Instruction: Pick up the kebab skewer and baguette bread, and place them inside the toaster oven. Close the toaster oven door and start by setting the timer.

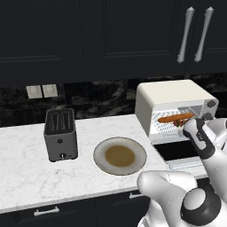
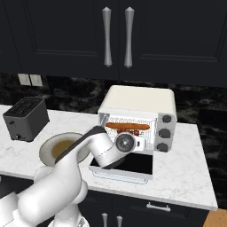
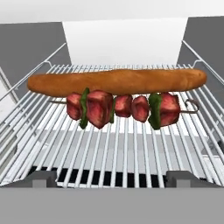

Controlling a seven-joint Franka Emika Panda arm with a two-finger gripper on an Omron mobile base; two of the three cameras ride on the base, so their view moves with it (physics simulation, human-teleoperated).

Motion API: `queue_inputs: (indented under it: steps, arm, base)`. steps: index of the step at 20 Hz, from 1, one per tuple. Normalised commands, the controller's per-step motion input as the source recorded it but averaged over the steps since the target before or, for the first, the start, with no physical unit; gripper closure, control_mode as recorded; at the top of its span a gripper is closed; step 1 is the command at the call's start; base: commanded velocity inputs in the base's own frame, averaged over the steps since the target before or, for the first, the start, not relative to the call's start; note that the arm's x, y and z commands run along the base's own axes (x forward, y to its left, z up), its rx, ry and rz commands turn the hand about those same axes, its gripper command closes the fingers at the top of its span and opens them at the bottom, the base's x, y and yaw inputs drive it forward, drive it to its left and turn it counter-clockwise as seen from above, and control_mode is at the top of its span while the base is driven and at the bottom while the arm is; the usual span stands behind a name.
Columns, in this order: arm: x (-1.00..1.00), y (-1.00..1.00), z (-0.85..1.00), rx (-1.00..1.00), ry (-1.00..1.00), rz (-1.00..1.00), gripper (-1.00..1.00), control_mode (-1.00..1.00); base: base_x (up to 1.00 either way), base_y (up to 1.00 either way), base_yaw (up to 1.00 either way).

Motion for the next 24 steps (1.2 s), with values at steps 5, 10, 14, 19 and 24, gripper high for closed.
queue_inputs:
  steps: [5,10,14,19,24]
  arm:
    - [0.0,0.0,-0.04,-0.03,0.0,-0.07,-1.0,-1.0]
    - [0.0,0.0,-0.05,0.0,0.0,-0.05,-1.0,-1.0]
    - [0.06,0.0,-0.23,0.0,0.0,0.0,-1.0,-1.0]
    - [0.19,0.0,-0.08,0.0,0.0,0.0,-1.0,-1.0]
    - [0.2,0.0,0.0,0.0,0.0,0.0,-1.0,-1.0]
  base:
    - [0.0,0.0,0.0]
    - [0.0,0.0,0.0]
    - [0.0,0.0,0.0]
    - [0.0,0.0,0.0]
    - [0.0,0.0,0.0]
